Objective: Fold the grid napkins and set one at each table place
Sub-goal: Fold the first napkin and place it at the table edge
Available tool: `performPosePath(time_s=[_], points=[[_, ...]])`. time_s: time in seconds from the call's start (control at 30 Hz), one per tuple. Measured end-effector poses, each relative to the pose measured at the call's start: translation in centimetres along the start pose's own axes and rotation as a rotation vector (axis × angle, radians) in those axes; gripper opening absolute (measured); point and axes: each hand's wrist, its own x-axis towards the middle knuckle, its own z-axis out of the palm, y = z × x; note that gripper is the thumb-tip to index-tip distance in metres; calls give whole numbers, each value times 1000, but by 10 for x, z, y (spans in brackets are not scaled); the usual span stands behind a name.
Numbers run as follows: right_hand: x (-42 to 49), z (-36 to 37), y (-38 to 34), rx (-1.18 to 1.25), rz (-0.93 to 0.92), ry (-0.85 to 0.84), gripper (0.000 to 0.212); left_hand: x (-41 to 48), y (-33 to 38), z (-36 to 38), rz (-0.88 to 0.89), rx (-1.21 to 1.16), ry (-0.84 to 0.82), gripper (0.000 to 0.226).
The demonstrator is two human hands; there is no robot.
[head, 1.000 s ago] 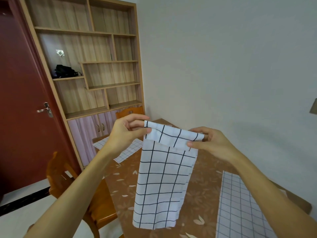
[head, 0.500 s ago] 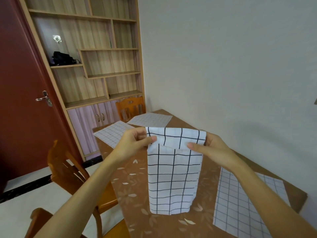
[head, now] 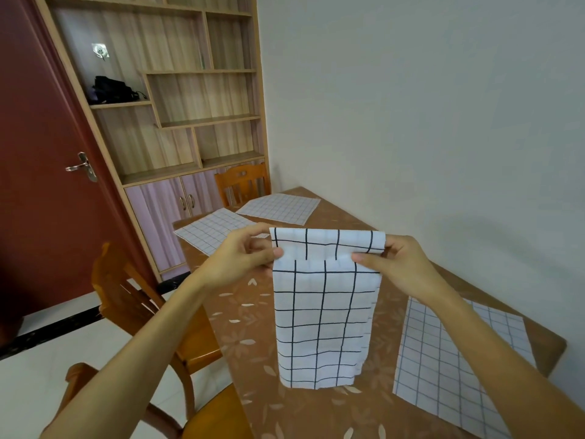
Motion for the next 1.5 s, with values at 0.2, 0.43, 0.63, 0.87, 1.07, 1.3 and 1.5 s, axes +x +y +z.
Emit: performPosePath(time_s=[0.2, 0.43, 0.63, 0.87, 1.07, 1.3, 1.5], points=[[-1, -5, 3, -44, -43, 35, 24, -1, -9, -5, -54, -42, -24, 37], [1, -6, 7, -101, -66, -37, 64, 2, -8, 9, -150, -19, 50, 25], [6, -10, 20, -236, -61, 16, 70, 3, -7, 16, -320, -250, 50, 45], [1, -1, 5, -78, 18, 35, 51, -3, -10, 15, -136, -137, 46, 28], [1, -5, 14, 114, 262, -72, 73, -5, -10, 18, -32, -107, 135, 9], [-7, 3, 12, 49, 163, -56, 34, -6, -4, 15, 35, -88, 153, 5], [-4, 5, 9, 97, 105, 30, 31, -8, -8, 8, -59, 8, -10, 37]])
